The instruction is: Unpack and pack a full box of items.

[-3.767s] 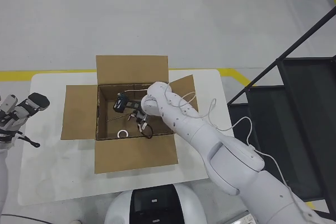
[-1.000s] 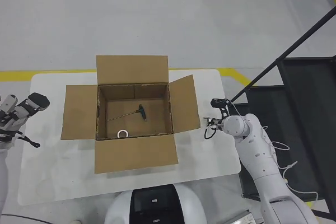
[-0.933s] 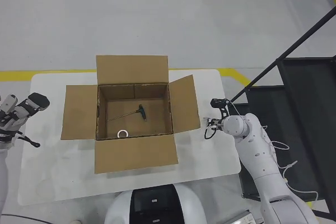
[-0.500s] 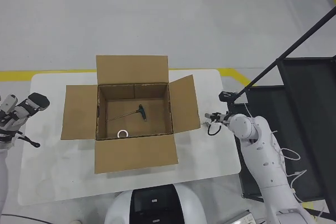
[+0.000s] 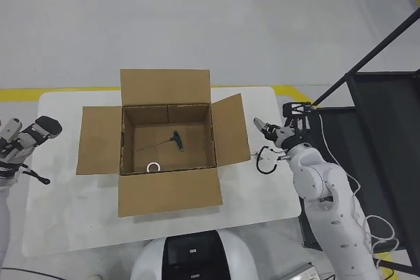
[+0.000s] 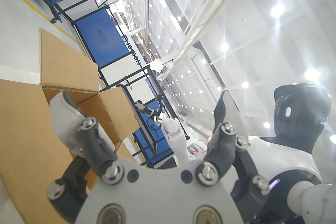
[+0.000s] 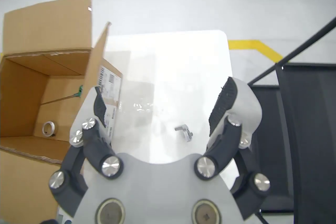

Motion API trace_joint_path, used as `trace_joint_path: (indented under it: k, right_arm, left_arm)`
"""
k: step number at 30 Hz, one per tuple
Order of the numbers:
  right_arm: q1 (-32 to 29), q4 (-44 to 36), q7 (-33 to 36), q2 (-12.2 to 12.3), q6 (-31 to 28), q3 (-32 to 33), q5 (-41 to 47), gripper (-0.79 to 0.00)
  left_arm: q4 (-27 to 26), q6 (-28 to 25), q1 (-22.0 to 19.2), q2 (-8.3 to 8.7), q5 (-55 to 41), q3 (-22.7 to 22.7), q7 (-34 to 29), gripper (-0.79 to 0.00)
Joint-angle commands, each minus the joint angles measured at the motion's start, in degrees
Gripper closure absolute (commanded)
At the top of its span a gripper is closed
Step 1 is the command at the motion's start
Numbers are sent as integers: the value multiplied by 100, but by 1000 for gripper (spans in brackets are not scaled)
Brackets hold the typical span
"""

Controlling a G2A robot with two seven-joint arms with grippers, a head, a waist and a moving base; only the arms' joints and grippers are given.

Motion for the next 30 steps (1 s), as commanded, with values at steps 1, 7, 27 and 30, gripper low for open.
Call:
trace_joint_path:
  k: [1,7,27,30]
  right_arm:
    - [60,-136,-44,1,-331,-167,-10,-785]
    - [730,36,393,10,-1645,-872,-26,-785]
    - [3946,3519,1575,-678,-1853,-3951,890,-785]
    - [4149,3708,1616,-825,-1482,-4318,750,-785]
  left_arm:
    - [0,0,0,0,0,0,0,-785]
    - [0,0,0,0,0,0,0,-785]
    - [0,0,0,0,0,0,0,-785]
    - [0,0,0,0,0,0,0,-785]
